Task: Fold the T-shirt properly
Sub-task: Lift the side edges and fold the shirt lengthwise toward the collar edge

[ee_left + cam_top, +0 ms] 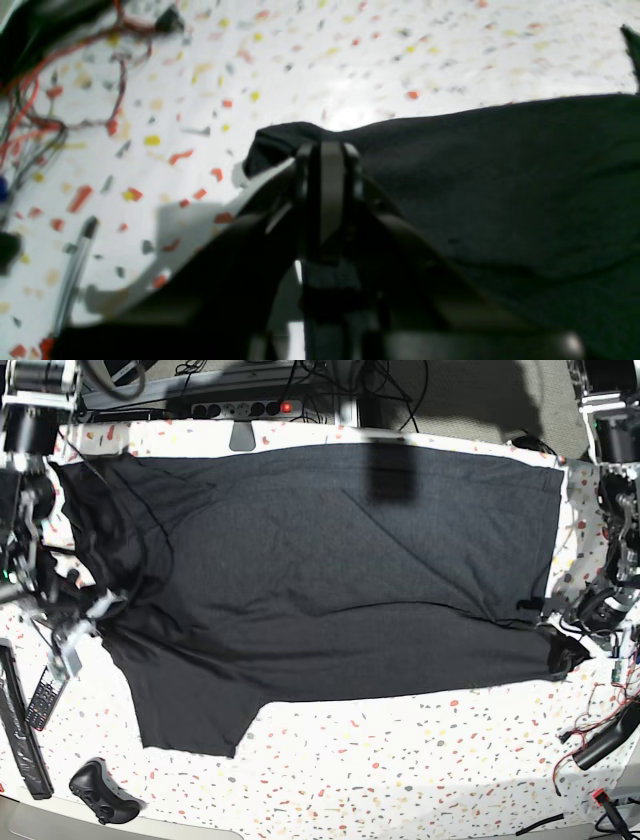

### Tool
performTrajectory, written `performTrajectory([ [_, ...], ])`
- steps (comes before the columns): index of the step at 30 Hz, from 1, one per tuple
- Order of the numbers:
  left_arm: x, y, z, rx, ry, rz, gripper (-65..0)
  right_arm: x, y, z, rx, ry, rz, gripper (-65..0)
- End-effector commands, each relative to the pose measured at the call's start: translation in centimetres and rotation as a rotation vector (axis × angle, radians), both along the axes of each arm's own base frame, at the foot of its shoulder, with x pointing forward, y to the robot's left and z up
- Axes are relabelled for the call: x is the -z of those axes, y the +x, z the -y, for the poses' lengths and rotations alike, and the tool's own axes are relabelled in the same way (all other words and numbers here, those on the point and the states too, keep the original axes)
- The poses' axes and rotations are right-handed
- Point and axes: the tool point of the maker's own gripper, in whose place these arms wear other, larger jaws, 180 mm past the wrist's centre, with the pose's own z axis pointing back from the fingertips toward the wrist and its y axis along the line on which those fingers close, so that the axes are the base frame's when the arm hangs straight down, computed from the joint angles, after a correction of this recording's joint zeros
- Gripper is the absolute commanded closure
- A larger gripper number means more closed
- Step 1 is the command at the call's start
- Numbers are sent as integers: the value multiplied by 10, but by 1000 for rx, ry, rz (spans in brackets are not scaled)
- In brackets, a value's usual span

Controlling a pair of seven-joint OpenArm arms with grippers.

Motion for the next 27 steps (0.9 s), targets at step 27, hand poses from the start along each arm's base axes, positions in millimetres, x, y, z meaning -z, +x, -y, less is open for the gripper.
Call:
performTrajectory([
  [27, 18, -87, -36, -66, 86, -71, 0, -13, -106, 40, 179, 35, 58, 0],
])
